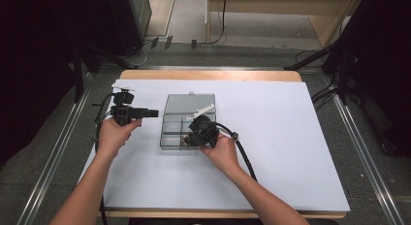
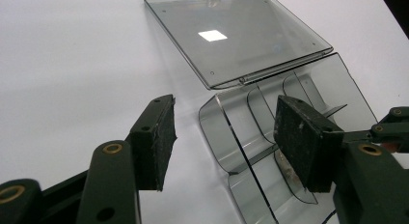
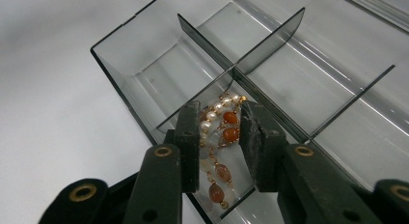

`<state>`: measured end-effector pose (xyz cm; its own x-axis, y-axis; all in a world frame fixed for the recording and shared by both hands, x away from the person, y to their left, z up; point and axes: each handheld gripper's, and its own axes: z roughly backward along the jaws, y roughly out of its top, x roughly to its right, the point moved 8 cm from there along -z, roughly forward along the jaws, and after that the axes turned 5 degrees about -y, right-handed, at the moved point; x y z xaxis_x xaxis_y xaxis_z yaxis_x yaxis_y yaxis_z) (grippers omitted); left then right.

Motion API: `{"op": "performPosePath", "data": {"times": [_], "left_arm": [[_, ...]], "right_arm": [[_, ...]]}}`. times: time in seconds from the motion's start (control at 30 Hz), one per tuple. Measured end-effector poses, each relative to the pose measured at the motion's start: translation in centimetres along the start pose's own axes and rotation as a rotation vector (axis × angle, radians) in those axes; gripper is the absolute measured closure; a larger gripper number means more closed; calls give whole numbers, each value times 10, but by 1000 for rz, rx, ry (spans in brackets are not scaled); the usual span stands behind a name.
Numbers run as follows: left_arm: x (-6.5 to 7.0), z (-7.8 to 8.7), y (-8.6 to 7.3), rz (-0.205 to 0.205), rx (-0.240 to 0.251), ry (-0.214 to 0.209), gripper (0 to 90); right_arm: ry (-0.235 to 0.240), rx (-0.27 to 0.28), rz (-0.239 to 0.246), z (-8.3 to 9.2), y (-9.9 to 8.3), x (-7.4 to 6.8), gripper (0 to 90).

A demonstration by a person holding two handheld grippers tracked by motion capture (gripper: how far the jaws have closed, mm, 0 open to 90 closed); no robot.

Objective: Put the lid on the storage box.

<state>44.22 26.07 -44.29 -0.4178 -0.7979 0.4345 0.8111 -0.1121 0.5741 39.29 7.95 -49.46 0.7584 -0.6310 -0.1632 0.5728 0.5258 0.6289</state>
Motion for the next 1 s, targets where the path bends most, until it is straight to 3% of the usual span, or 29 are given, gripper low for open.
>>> {"op": "performPosePath", "data": {"times": [0.5,1.0], "left_arm": [[0,0,0,-1,0,0,409],[-1,-1,0,5,-3,1,408]], "right_arm": [[16,27,-17,11,5,3,626],[20,66,-48,25,9,18,533]]}}
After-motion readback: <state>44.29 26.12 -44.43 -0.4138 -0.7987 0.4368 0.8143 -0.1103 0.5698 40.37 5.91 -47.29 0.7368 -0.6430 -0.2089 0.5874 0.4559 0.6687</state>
